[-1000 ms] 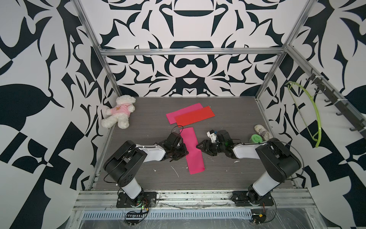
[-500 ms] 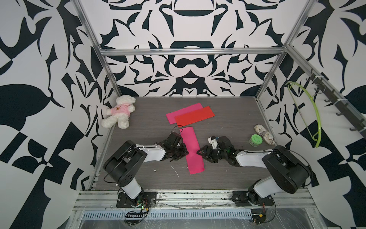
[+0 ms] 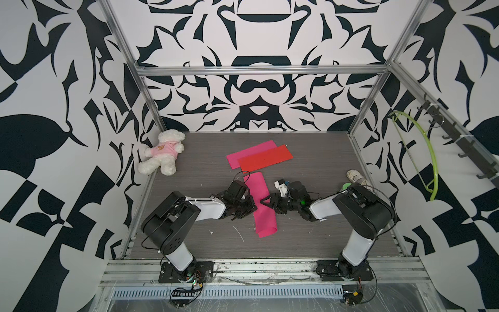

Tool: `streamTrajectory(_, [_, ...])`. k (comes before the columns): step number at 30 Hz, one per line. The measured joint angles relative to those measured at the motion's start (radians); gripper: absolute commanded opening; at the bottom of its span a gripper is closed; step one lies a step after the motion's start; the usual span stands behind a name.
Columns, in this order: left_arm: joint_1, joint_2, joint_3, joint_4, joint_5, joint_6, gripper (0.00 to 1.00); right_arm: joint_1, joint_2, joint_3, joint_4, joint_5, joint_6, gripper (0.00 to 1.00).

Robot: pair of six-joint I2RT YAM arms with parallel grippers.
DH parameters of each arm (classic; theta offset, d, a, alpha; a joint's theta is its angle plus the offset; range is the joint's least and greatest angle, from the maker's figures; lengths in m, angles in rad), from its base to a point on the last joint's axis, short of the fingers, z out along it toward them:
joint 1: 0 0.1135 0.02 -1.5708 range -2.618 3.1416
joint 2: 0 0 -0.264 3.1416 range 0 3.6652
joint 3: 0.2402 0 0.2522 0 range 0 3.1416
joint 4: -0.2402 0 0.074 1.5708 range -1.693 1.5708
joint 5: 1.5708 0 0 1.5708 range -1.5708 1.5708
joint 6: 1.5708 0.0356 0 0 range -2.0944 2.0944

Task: Fold the rectangular paper in half along the long edge
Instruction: Pick up the paper from the center of the board.

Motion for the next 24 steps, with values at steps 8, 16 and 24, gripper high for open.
streamTrajectory(8, [0.0,-0.001,-0.001,0.001,0.0,0.0,0.0,-0.037,0.027,0.005,-0.047,-0.018,-0.036,0.0])
streamTrajectory(16, [0.0,-0.001,-0.001,0.001,0.0,0.0,0.0,-0.04,0.027,0.008,-0.047,-0.03,-0.056,0.06])
streamTrajectory(24, [-0.006,-0.018,-0.003,0.018,-0.004,-0.002,0.29,-0.044,0.028,0.01,-0.059,-0.039,-0.075,0.0])
